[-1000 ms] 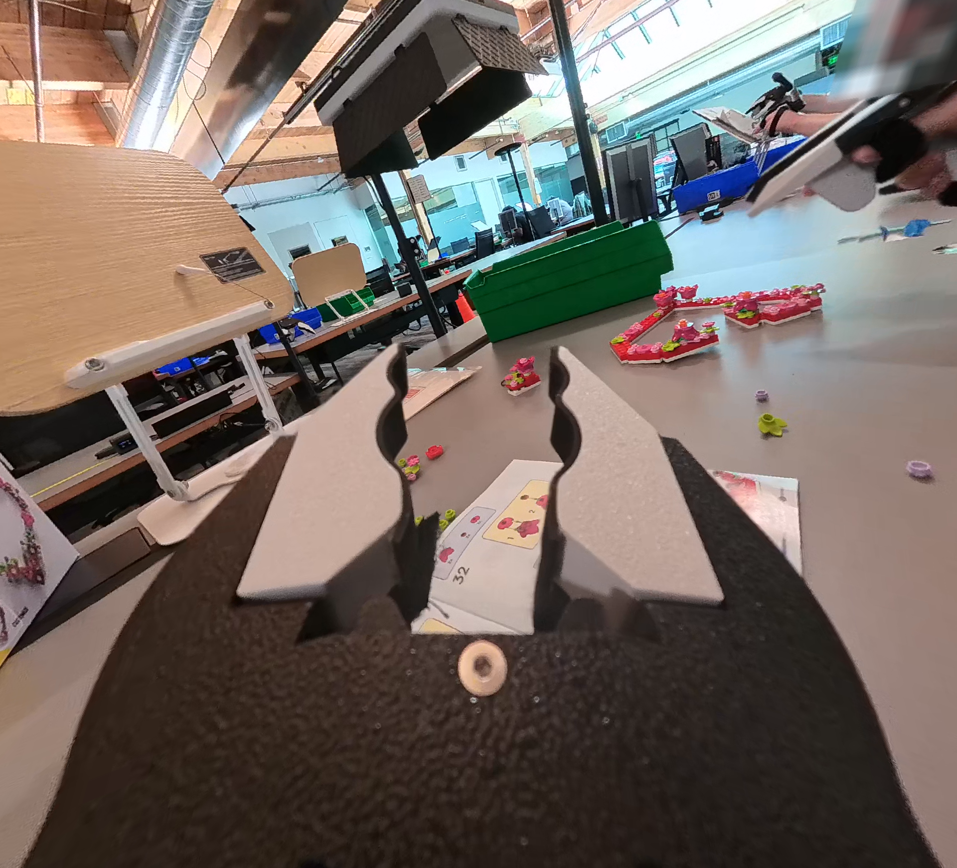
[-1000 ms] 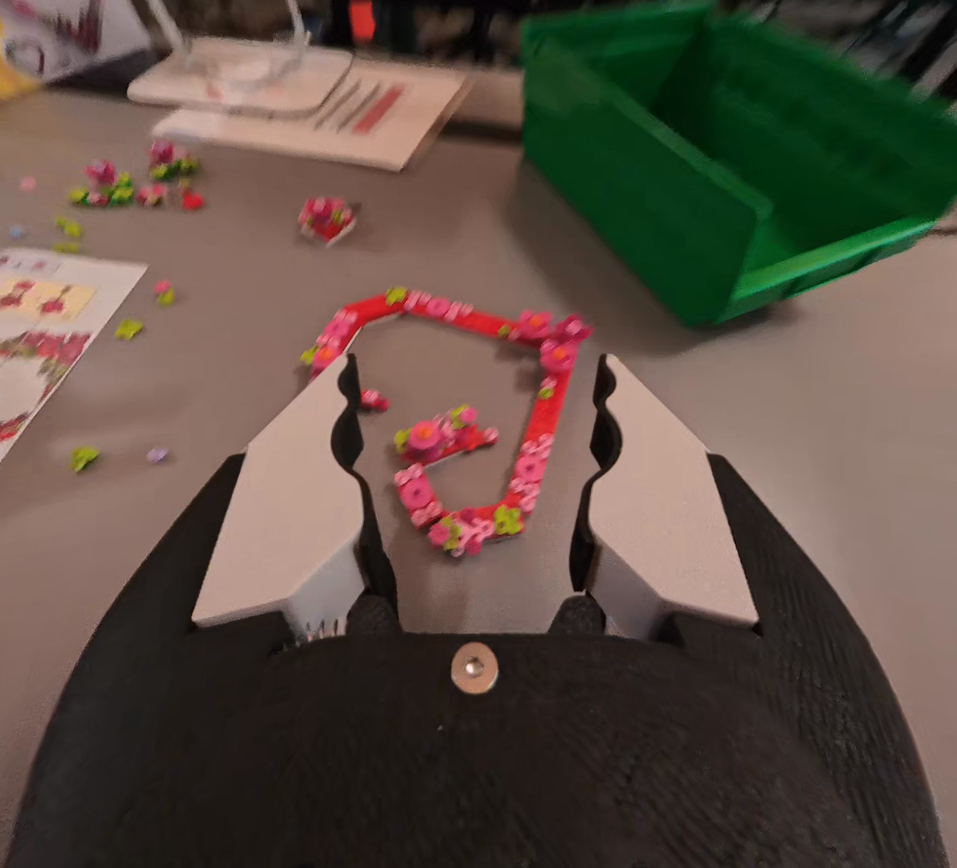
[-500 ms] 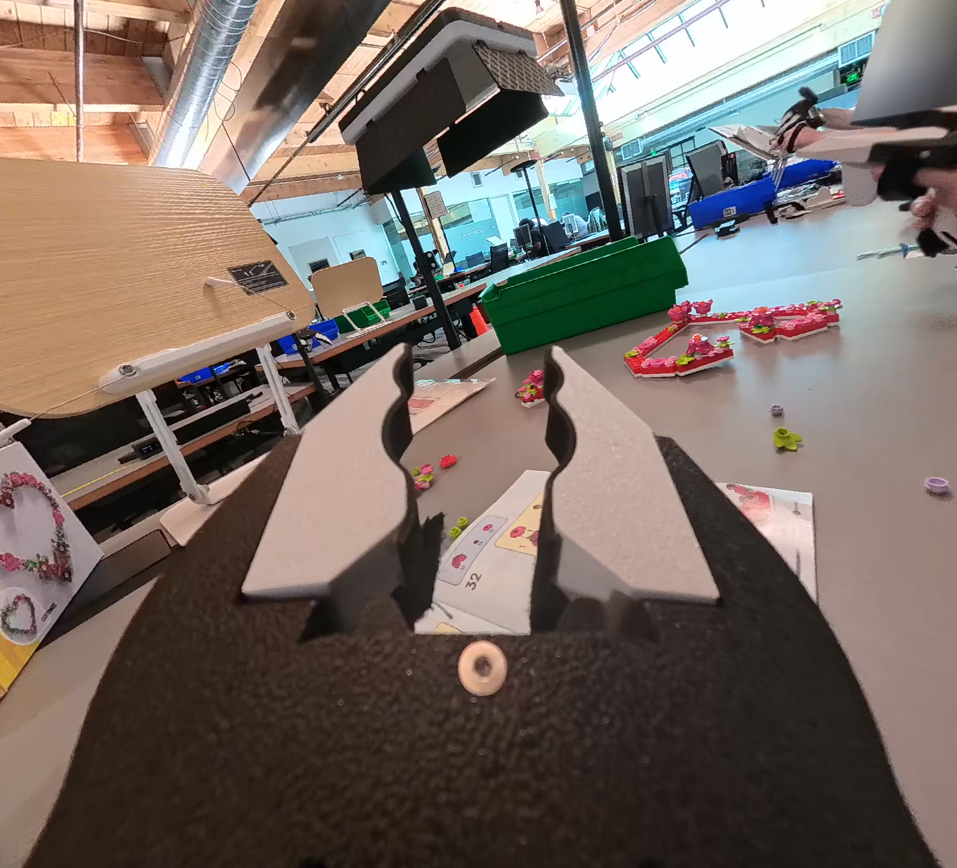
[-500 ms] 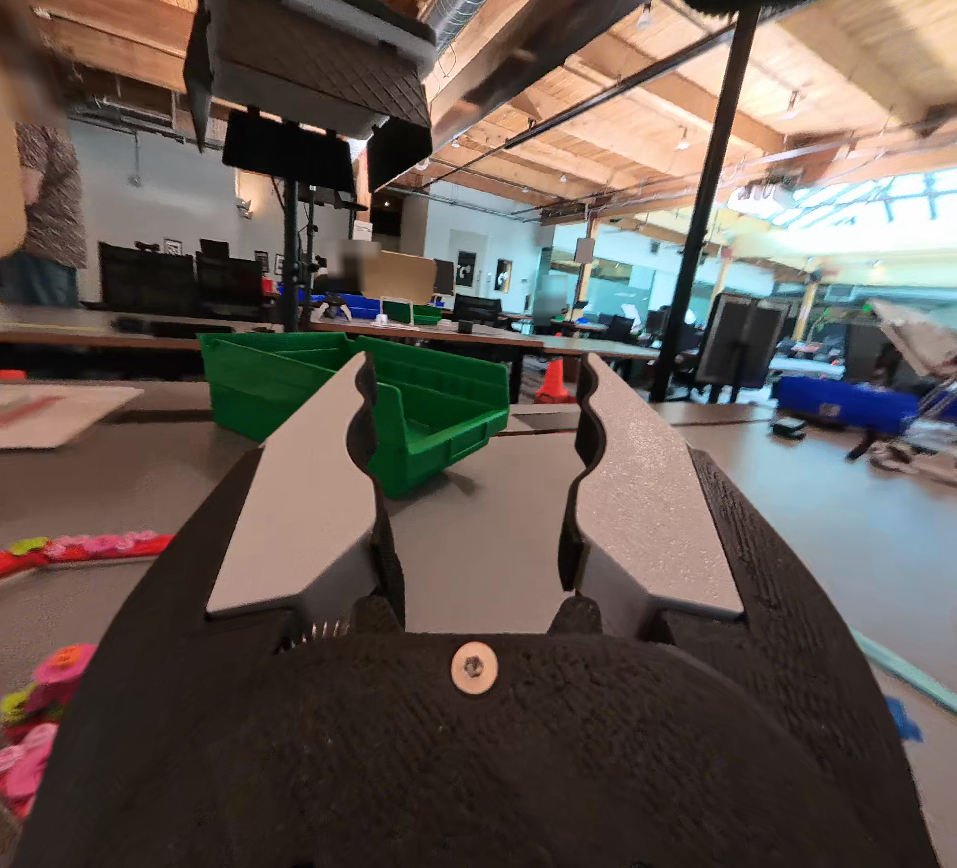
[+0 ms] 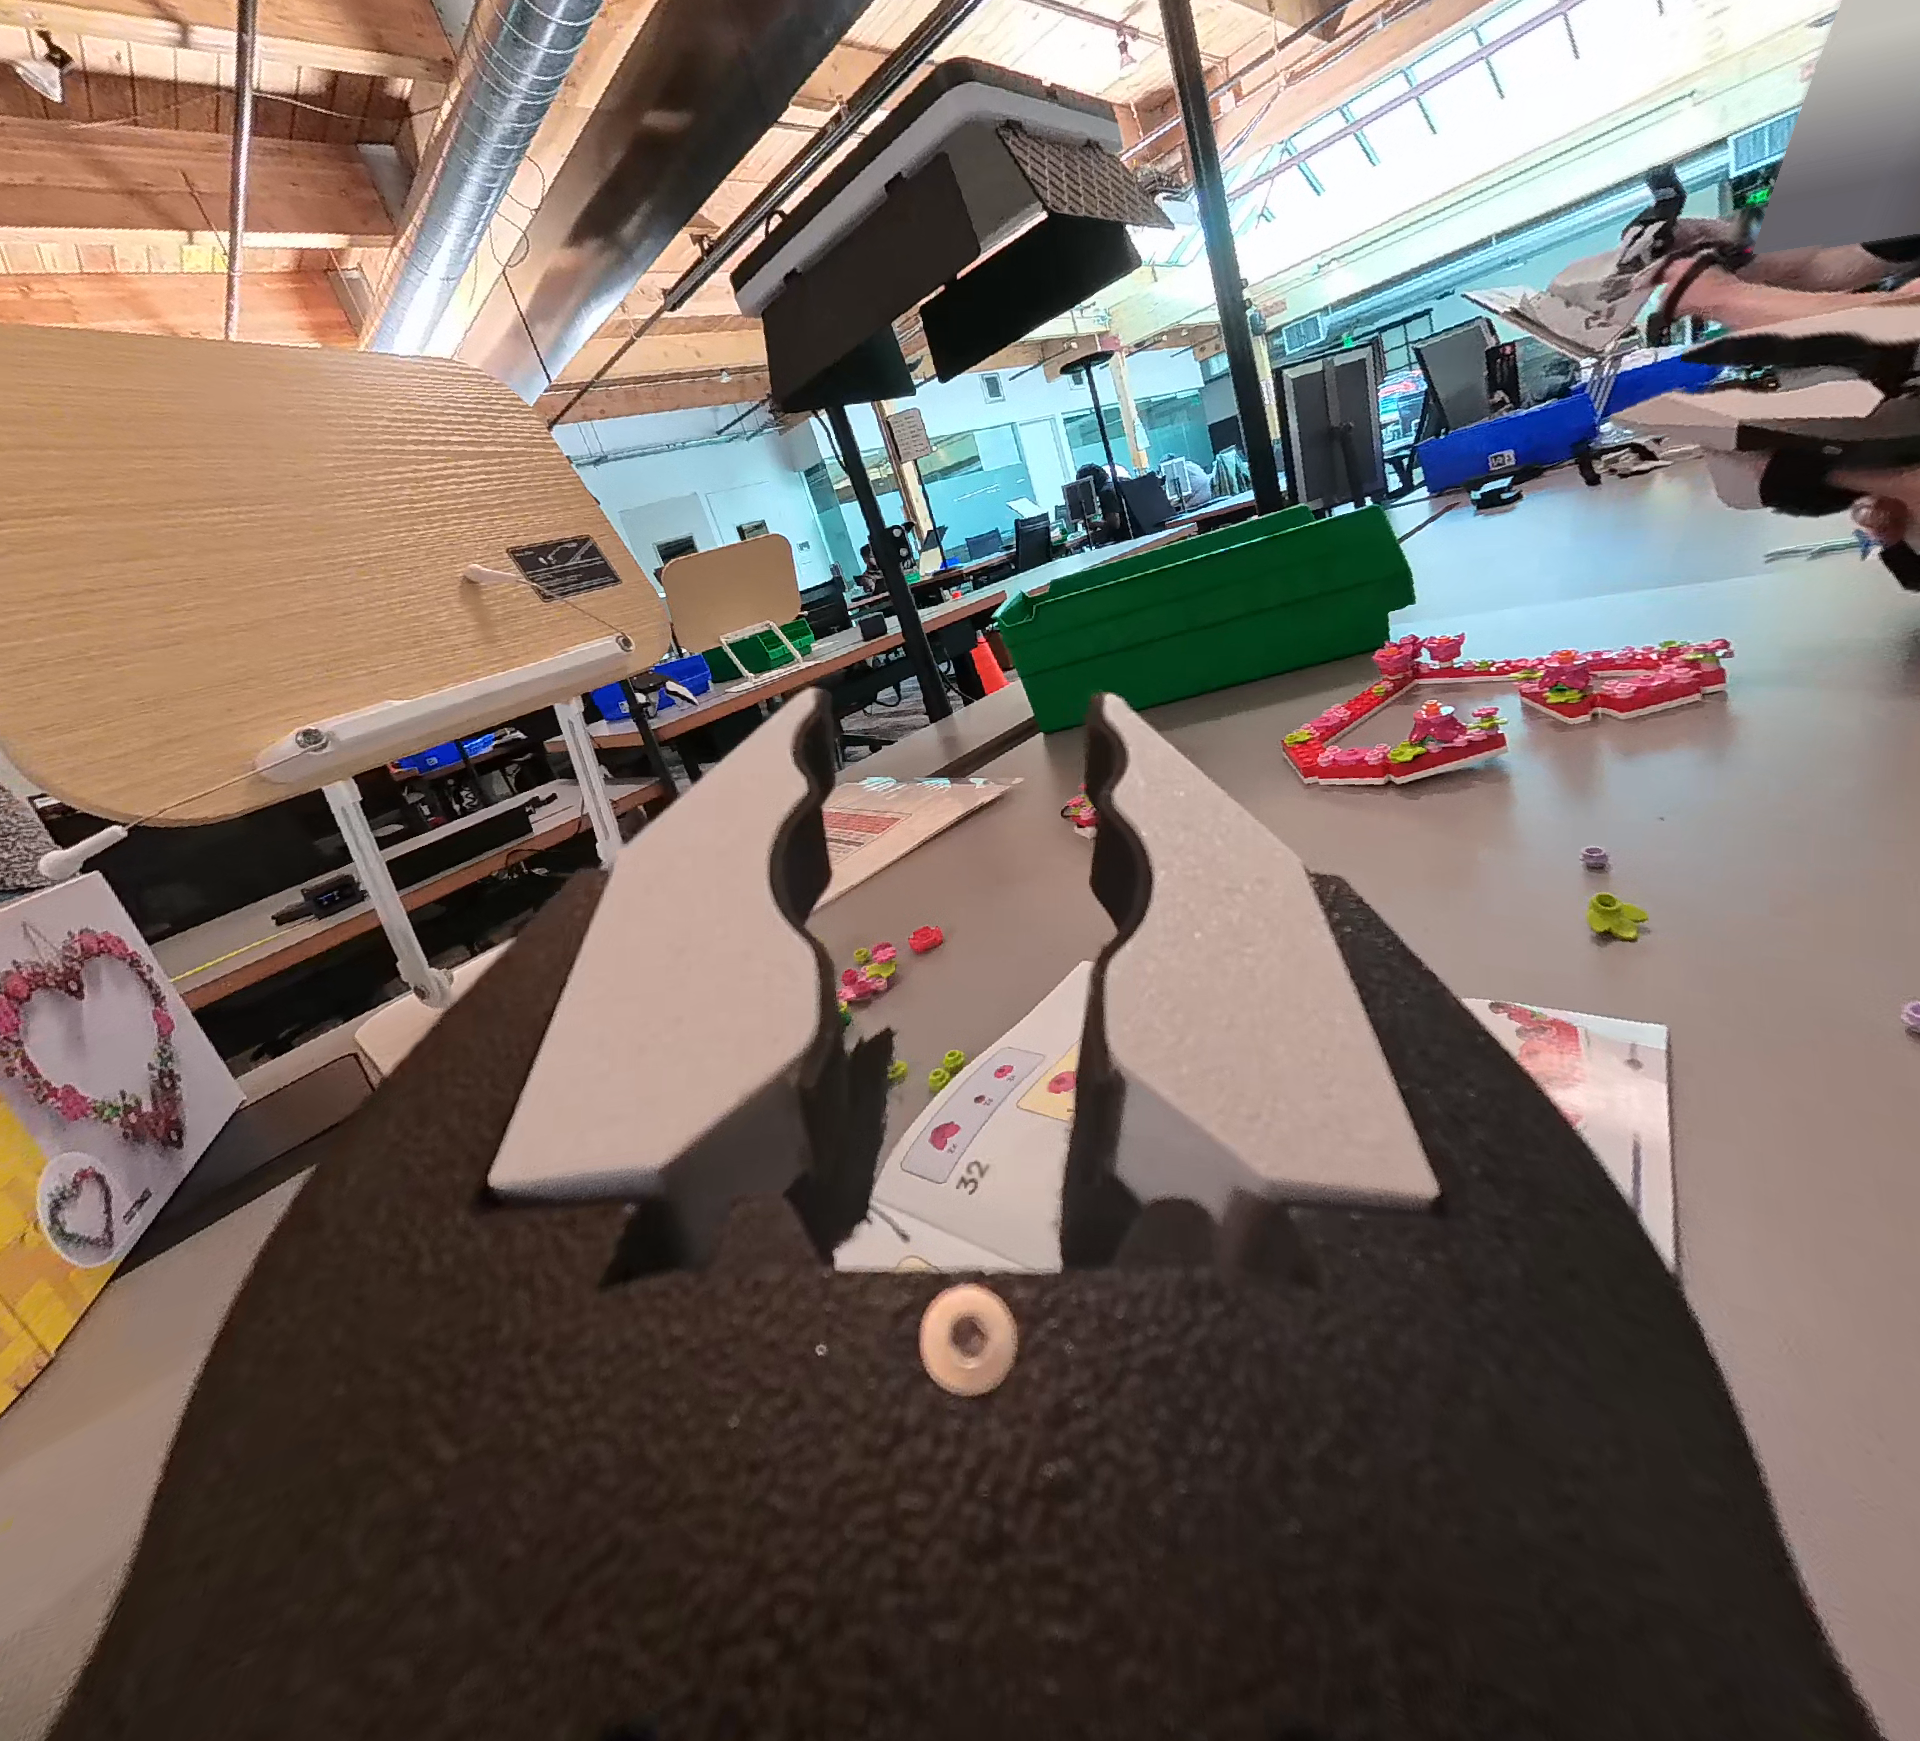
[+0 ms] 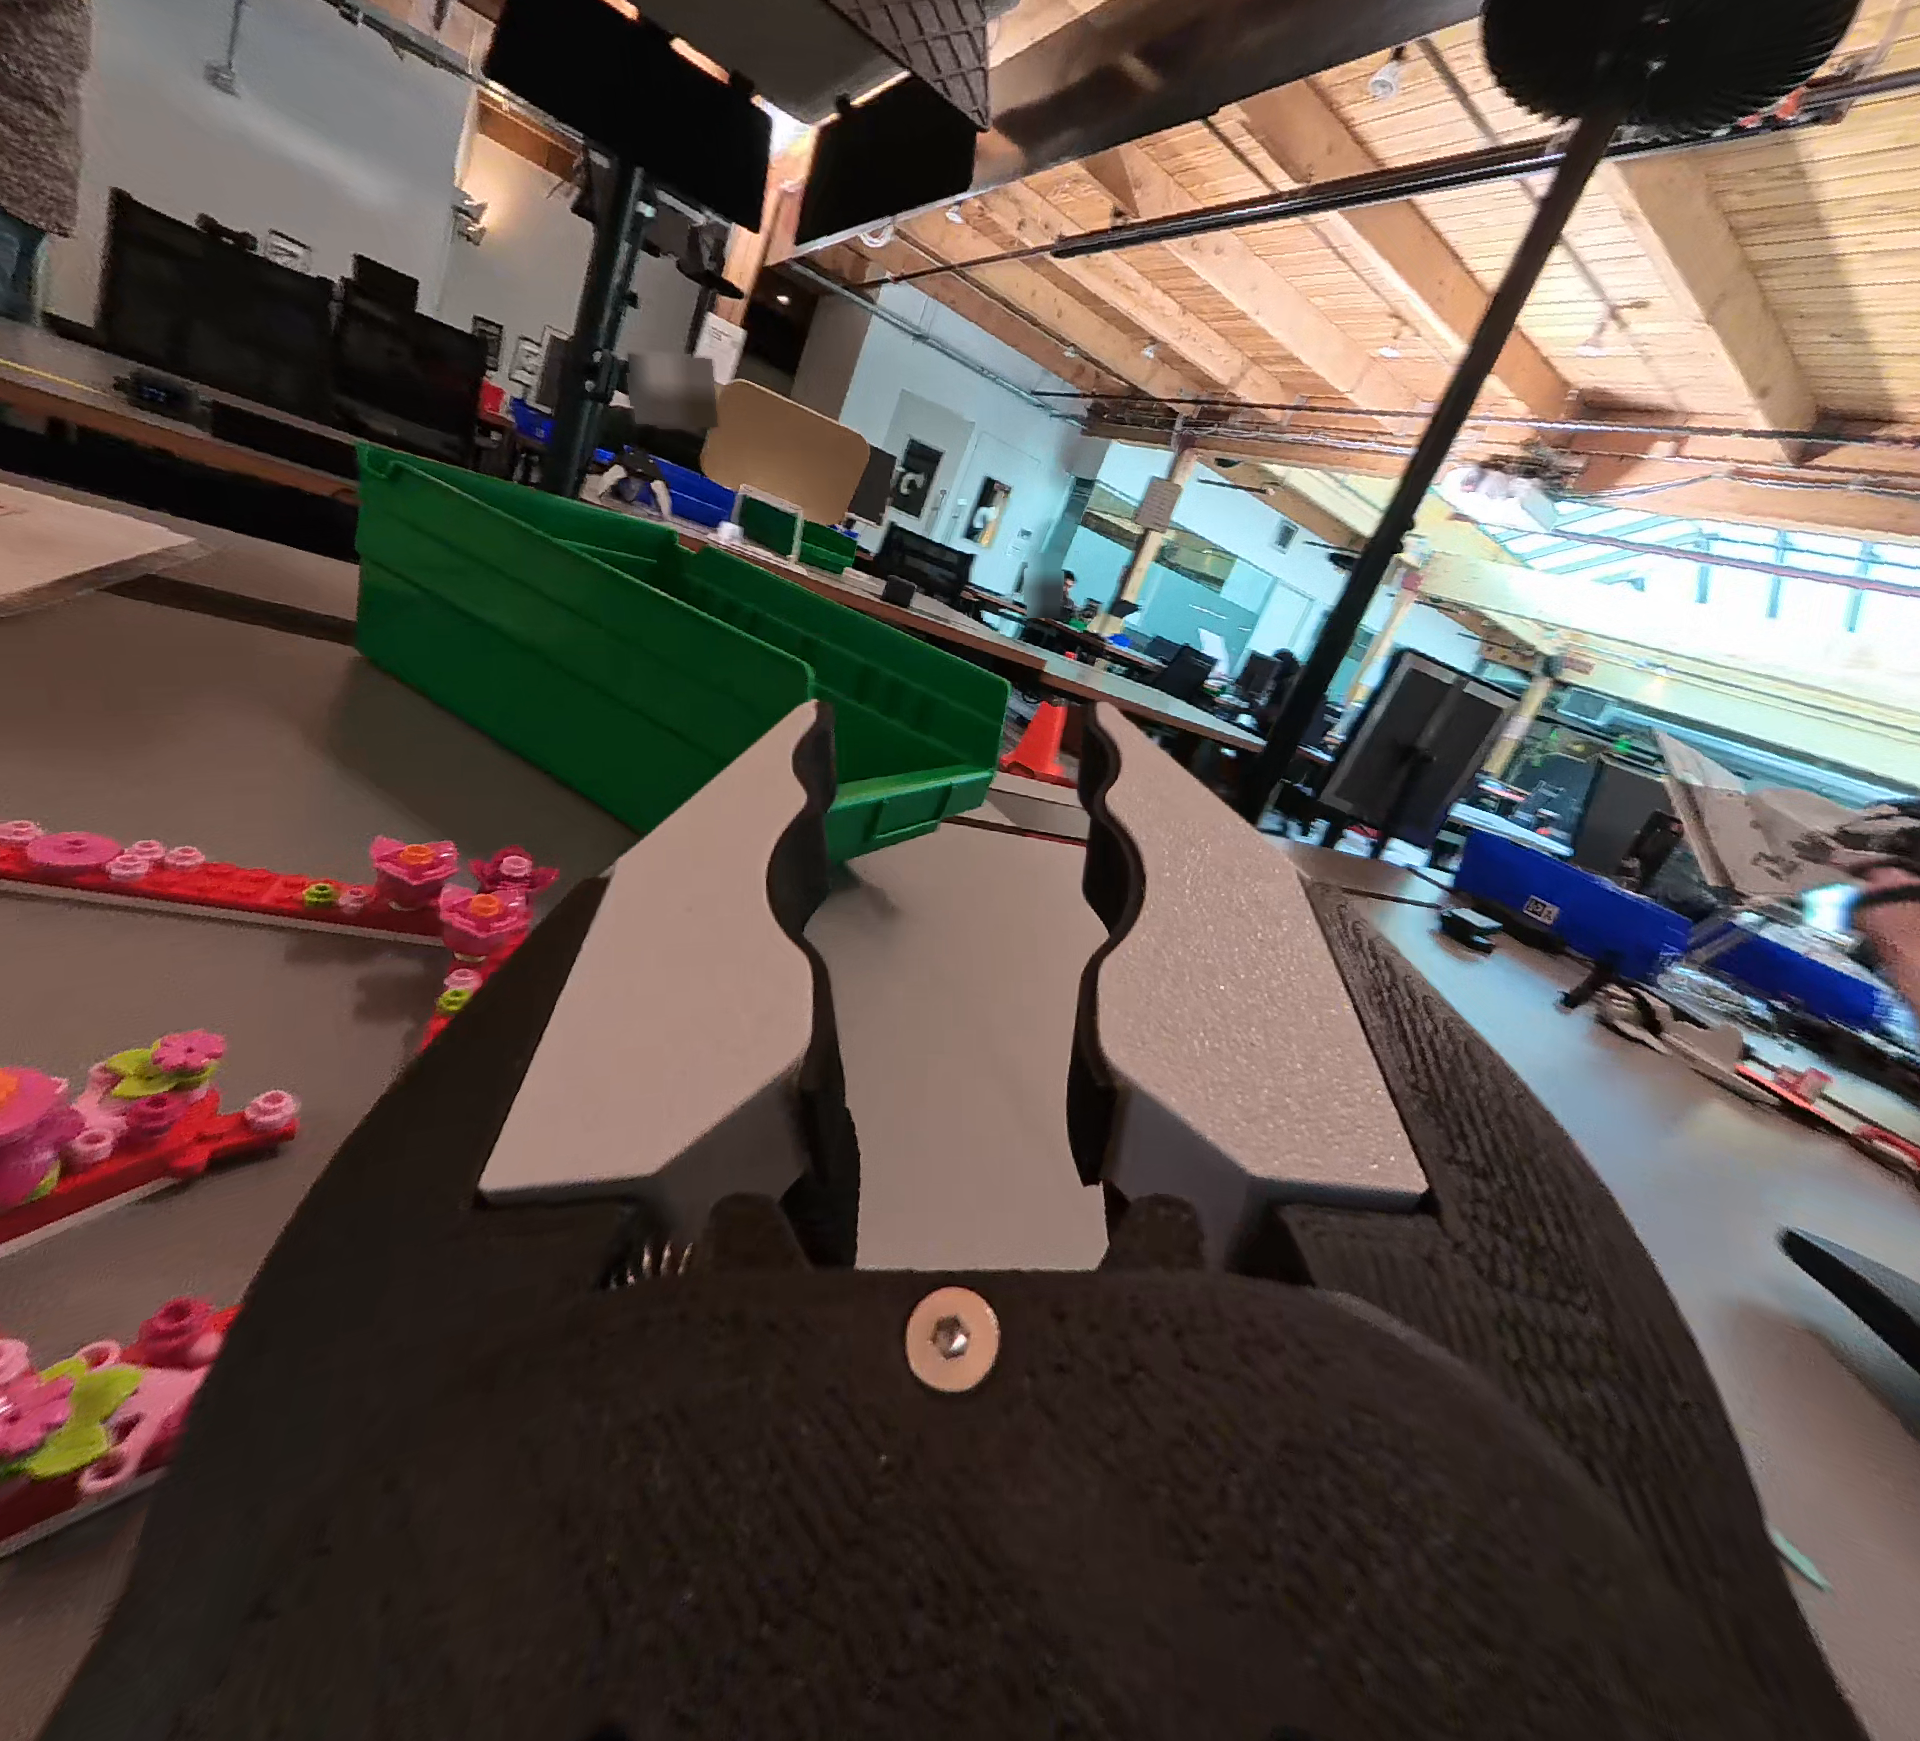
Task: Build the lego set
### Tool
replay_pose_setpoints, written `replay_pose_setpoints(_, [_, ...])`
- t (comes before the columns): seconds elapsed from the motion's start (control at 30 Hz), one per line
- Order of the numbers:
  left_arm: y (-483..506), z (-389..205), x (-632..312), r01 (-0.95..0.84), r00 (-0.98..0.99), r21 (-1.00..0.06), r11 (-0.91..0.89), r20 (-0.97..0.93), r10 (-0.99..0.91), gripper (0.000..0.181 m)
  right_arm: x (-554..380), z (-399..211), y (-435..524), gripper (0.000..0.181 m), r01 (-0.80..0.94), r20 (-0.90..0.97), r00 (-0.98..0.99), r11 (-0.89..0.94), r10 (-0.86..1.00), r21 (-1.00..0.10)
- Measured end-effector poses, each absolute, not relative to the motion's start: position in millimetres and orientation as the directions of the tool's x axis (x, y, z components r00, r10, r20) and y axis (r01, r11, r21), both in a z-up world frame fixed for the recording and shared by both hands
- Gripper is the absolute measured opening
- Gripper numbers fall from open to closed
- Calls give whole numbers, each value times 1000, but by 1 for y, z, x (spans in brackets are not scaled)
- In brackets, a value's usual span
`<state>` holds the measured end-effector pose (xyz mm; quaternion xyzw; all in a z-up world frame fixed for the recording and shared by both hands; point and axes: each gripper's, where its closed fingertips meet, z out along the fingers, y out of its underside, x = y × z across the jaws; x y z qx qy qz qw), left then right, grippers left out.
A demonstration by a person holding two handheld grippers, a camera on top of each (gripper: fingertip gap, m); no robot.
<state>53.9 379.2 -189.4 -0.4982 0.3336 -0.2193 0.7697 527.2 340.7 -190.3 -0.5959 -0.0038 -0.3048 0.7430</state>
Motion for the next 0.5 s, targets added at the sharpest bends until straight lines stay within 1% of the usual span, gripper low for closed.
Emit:
replay_pose_setpoints(0.03, [379, -190, 54, 6, 677, -914, 405, -294, -674, 46, 521, -192, 344, 45, 449, 371, 836, 114, -406, -886])
replay_pose_setpoints(0.07, [378, -190, 55, 4, 670, -915, 404, -297, -680, 47, 508, -194, 348, 45, 436, 378, 870, 136, -315, -890])
replay_pose_setpoints(0.13, [376, -192, 58, -7, 656, -914, 405, -310, -688, 47, 470, -208, 355, 44, 381, 381, 924, 124, -26, -916])
replay_pose_setpoints(0.2, [375, -193, 60, -12, 648, -915, 403, -315, -694, 48, 435, -232, 351, 43, 294, 280, 915, -3, 289, -956])
replay_pose_setpoints(0.23, [375, -193, 60, -12, 646, -916, 402, -314, -696, 47, 422, -244, 347, 44, 252, 196, 894, -92, 403, -963])
replay_pose_setpoints(0.27, [375, -193, 60, -12, 645, -917, 399, -312, -698, 47, 414, -254, 343, 46, 235, 129, 874, -176, 469, -956])
replay_pose_setpoints(0.33, [376, -193, 60, -7, 646, -920, 391, -303, -700, 47, 407, -270, 337, 46, 282, 104, 848, -277, 519, -919])
replay_pose_setpoints(0.4, [377, -193, 58, -5, 653, -922, 388, -296, -697, 48, 404, -283, 333, 48, 372, 141, 824, -335, 549, -866])
replay_pose_setpoints(0.47, [378, -193, 57, -2, 659, -922, 387, -292, -693, 48, 413, -282, 340, 50, 441, 249, 830, -312, 499, -842])
replay_pose_setpoints(0.5, [378, -193, 56, -2, 662, -922, 387, -291, -690, 48, 424, -274, 347, 50, 447, 308, 849, -272, 428, -852])
